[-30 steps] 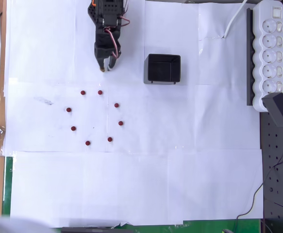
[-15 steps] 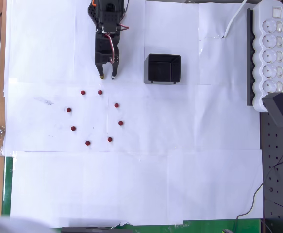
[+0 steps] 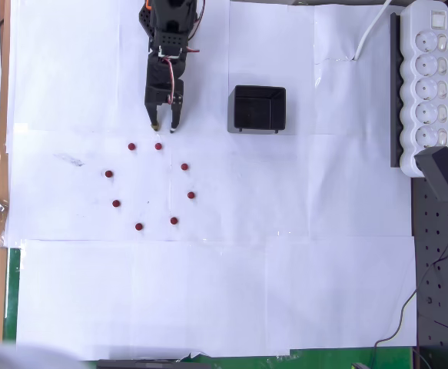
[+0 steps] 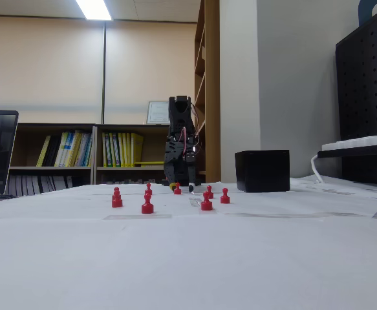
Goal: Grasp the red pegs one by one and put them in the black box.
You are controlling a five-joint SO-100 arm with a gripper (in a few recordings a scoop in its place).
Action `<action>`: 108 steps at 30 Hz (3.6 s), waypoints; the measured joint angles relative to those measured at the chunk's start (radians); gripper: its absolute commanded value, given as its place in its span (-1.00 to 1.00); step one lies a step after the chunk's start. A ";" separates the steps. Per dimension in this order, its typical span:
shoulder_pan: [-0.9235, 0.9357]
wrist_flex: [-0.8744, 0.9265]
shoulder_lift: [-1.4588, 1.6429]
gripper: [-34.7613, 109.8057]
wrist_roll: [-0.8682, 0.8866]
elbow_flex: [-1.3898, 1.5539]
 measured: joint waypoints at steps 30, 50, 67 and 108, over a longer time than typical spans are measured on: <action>0.028 -0.120 0.304 -0.35 -0.005 0.221; 0.028 -0.129 0.345 -0.52 0.011 0.262; -0.025 0.511 0.061 -0.52 -0.112 0.479; -0.824 1.692 0.457 -0.28 -0.641 1.565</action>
